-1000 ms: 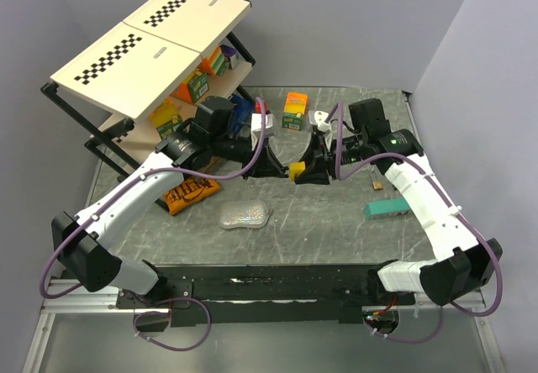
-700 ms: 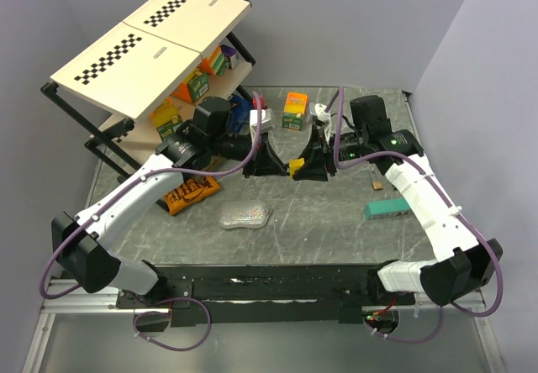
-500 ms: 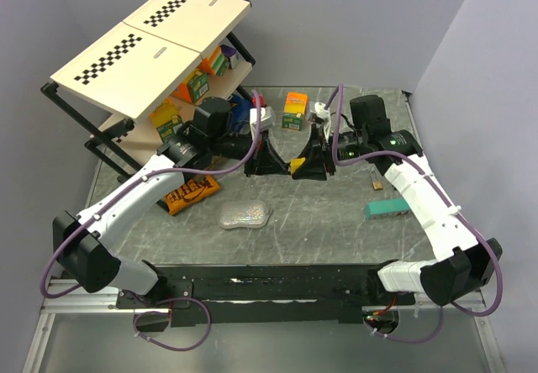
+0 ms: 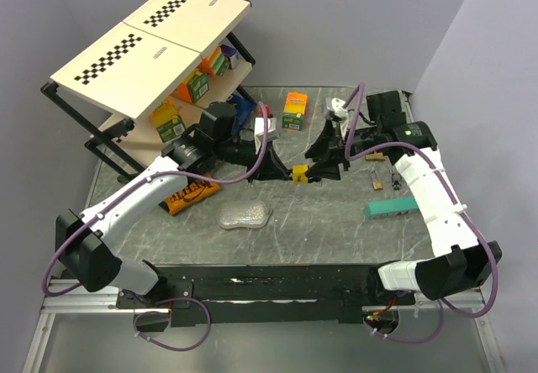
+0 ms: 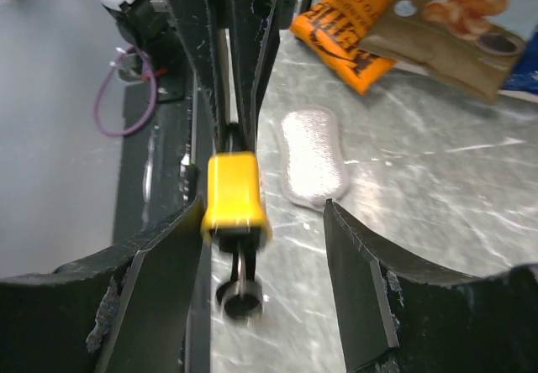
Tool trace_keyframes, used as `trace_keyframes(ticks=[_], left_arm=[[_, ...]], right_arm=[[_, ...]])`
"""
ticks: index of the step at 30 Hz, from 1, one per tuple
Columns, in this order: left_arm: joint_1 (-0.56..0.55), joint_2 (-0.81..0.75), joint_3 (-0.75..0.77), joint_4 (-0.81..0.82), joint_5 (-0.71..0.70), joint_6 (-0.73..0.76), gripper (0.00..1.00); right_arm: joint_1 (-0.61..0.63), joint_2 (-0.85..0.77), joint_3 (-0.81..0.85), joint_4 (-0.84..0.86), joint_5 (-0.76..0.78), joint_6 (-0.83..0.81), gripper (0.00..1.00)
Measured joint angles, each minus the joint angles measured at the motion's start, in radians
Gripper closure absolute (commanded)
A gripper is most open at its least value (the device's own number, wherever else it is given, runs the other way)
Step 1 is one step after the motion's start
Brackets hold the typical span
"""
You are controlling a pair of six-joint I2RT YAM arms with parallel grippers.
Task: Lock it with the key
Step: Lock the lock.
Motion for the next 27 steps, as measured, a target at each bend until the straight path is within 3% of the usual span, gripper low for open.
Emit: trace_keyframes(ticks=[5,13,21,27], left_arm=[[0.002,0.013,0.000,-0.096,0.001,0.091,0.99],[0.001,0.038,0.000,-0.137,0.002,0.132,0.99],[0.001,0.040,0.002,-0.133,0.002,0.130,0.99],[0.001,0.043,0.008,-0.132,0.002,0.127,0.99]], right_arm=[[-0.052,0.000,0.053,-0.140,0.026,-0.150,0.42],[-0.050,0.006,0.055,-0.259,0.069,-0.262,0.48],[0.000,0.013,0.003,-0.270,0.116,-0.283,0.51],[0.029,0.019,-0.007,-0.256,0.146,-0.282,0.60]])
